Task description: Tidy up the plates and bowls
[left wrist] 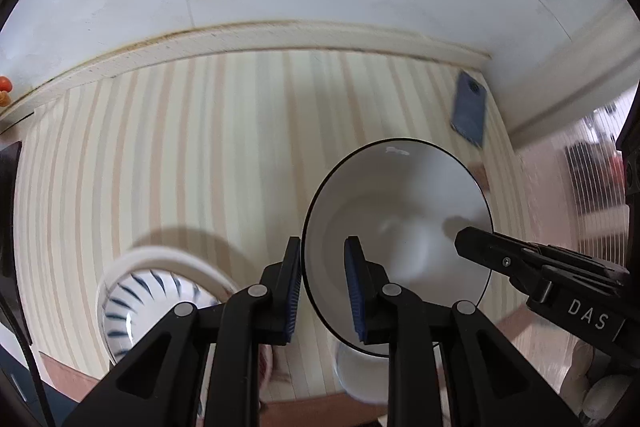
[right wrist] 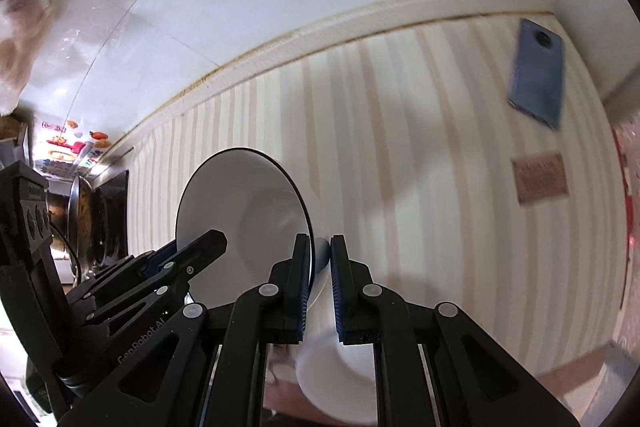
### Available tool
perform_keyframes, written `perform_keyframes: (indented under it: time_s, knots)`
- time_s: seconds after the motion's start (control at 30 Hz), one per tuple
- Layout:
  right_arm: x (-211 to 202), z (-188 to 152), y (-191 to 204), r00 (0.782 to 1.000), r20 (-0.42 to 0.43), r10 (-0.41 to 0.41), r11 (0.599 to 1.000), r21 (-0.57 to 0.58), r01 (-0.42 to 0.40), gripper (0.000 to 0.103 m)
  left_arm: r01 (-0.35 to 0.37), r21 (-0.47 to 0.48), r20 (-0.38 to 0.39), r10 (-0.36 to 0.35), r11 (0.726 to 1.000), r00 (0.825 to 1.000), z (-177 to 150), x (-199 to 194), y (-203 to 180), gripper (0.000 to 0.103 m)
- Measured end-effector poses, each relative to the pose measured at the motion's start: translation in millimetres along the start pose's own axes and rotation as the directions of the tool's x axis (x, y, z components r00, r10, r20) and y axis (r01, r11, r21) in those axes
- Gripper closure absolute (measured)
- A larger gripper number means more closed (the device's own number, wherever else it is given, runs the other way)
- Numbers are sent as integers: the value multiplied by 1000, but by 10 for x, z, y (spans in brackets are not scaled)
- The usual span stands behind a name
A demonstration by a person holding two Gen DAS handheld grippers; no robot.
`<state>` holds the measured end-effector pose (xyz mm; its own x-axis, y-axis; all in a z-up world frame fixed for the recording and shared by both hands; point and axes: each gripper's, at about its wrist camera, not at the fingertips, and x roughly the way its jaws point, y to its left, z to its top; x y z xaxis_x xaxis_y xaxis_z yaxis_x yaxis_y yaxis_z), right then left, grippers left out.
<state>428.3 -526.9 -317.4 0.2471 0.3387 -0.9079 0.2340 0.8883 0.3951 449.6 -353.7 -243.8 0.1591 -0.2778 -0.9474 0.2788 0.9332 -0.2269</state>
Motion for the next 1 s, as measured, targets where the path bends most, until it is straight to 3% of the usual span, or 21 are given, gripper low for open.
perform_keyframes:
  time_s: [0.4,0.6,1.0]
  knots:
    - [-227,-985,-512,1000,-21,-13,997,82,15,91,12,107,-81,-4,994,997,-609,122,-359,84]
    - [-71,-1223,-695,998,-54,-11,993,118,18,91,-10,136,-118,26,991,993,-791,304,-411,84]
    - [184,-1337,-807,994,-108,-27,992,119,40,91,-53,159,-135,75,986,988,-911,483,-453,84]
